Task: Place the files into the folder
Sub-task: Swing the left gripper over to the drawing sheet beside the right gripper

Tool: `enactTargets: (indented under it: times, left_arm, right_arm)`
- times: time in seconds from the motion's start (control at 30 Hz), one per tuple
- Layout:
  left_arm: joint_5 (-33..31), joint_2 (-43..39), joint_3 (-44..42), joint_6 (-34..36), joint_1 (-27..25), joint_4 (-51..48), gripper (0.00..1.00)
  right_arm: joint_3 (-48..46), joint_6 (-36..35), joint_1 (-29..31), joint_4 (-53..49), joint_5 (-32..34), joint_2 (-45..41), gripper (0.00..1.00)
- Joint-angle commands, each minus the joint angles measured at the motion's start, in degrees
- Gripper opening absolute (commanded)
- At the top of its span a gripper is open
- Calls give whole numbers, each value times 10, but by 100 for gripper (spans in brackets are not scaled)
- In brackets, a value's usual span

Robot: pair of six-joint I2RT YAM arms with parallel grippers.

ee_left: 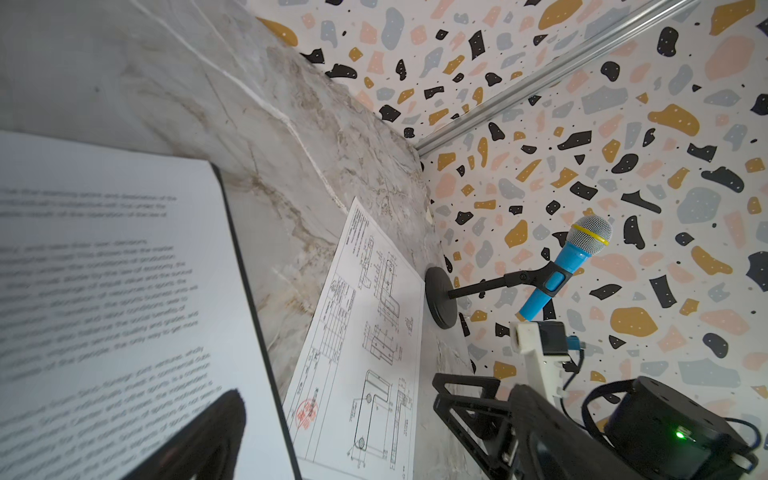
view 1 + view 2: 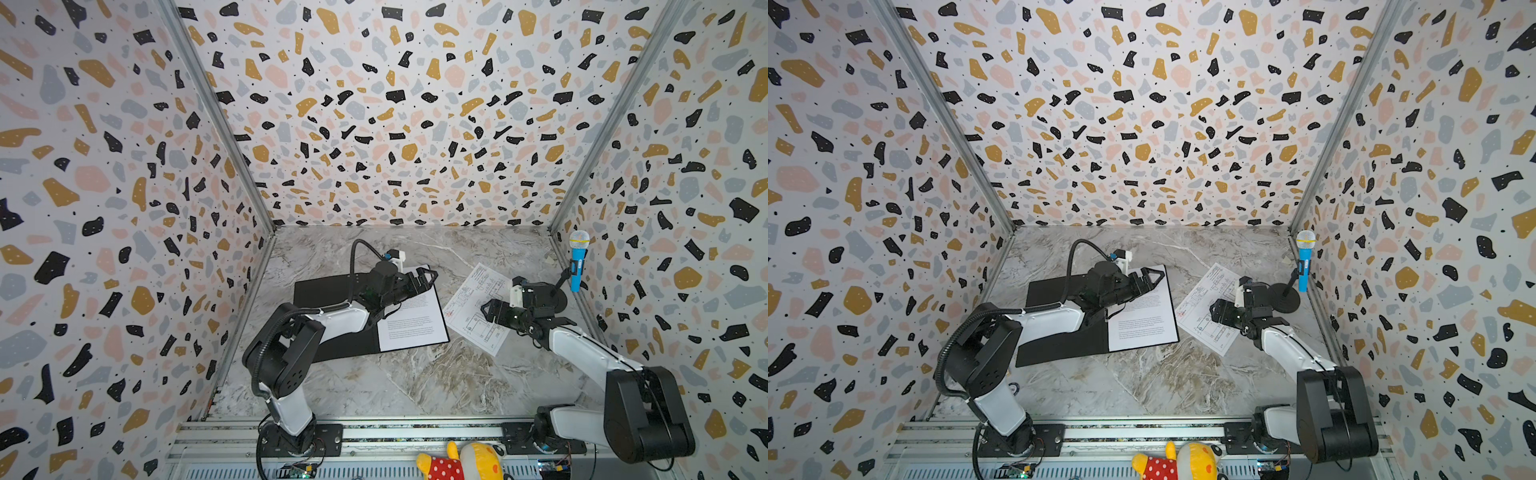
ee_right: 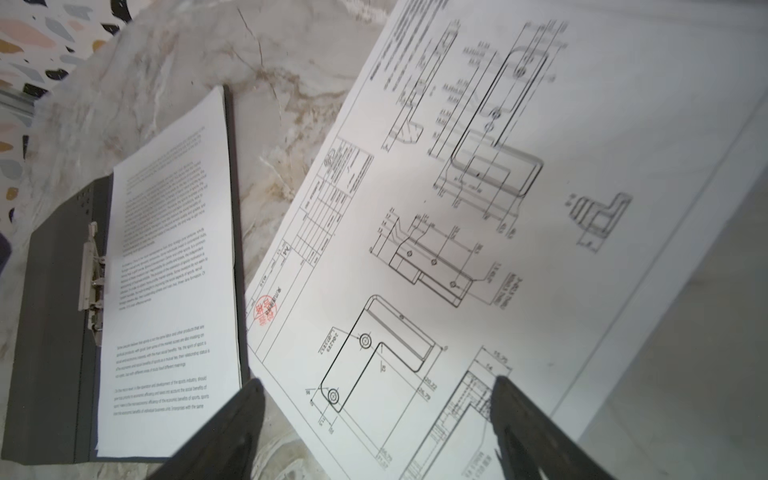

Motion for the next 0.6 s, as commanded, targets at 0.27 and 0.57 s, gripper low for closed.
enactTargets:
  times: [0.27,0.57]
  left_arm:
    - [-19,166,228,132,-61,-167,100]
    - [-70,226,329,181,-91,-250,100]
  right_arm:
    - [-55,-11,-140,-16,-26,-71,92]
    - [-82,-8,-180,-3,-56,-78,99]
